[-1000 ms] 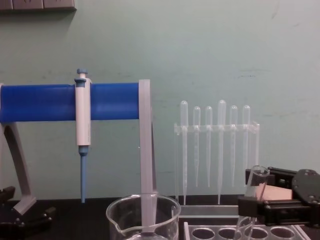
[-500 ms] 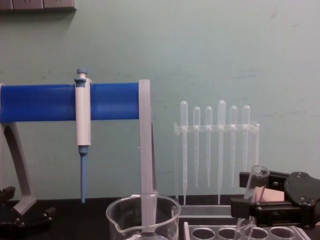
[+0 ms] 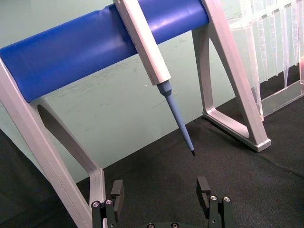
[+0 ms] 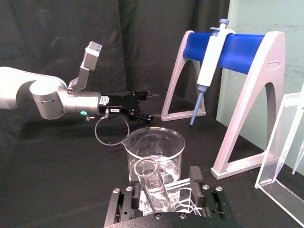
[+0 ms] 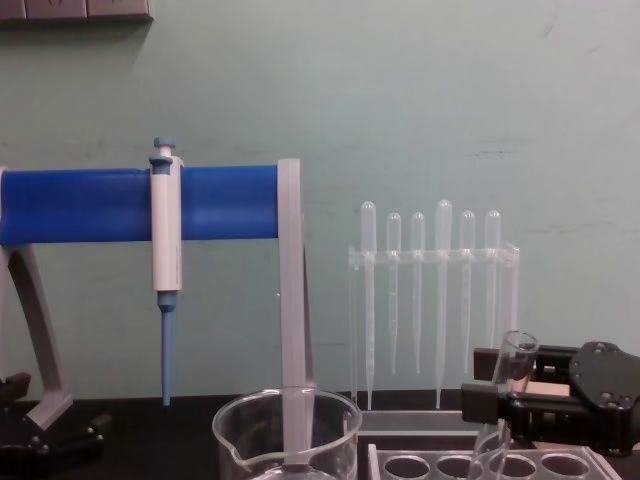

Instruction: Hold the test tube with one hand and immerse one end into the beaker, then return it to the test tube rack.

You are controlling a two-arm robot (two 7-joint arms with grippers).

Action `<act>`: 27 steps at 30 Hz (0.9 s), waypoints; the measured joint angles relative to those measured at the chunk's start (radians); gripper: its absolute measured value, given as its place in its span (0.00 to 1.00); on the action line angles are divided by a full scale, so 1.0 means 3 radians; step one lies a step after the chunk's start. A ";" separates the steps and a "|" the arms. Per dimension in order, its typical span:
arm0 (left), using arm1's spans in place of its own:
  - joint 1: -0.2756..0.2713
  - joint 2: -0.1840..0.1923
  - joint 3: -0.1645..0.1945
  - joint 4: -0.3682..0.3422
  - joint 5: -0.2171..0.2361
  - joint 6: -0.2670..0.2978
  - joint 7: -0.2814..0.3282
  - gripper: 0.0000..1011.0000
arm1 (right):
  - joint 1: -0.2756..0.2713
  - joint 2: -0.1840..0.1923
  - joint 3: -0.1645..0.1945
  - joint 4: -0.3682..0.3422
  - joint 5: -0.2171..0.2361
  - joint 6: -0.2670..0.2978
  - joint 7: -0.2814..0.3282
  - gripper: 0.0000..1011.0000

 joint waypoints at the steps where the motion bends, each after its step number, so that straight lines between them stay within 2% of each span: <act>1: 0.0000 0.0000 0.0000 0.0000 0.0000 0.0000 0.0000 0.99 | 0.0000 0.0000 0.0000 0.0000 0.0000 0.0000 0.0000 0.64; 7: 0.0000 0.0000 0.0000 0.0000 0.0000 0.0000 0.0000 0.99 | -0.0002 0.0002 0.0002 -0.0003 0.0002 -0.0002 0.0002 0.45; 8: 0.0000 0.0000 0.0000 0.0000 0.0000 0.0000 0.0000 0.99 | -0.0002 0.0002 0.0002 -0.0003 0.0003 -0.0002 0.0002 0.39; 11: 0.0000 0.0000 0.0000 0.0000 0.0000 0.0000 0.0000 0.99 | -0.0002 0.0003 0.0002 -0.0004 0.0003 -0.0003 0.0003 0.34; 12: 0.0000 0.0000 0.0000 0.0000 0.0000 0.0000 0.0000 0.99 | -0.0002 0.0003 0.0002 -0.0004 0.0003 -0.0003 0.0004 0.27; 14: 0.0000 0.0000 0.0000 0.0000 0.0000 0.0000 0.0000 0.99 | -0.0002 0.0003 0.0003 -0.0004 0.0004 -0.0005 0.0003 0.23; 22: 0.0000 0.0000 0.0000 0.0000 0.0000 0.0000 0.0000 0.99 | -0.0002 0.0007 0.0003 -0.0010 0.0000 -0.0005 0.0001 0.22; 27: 0.0000 0.0000 0.0000 0.0000 0.0000 0.0000 0.0000 0.99 | 0.0021 0.0060 0.0005 -0.0103 -0.0035 0.0016 -0.0024 0.22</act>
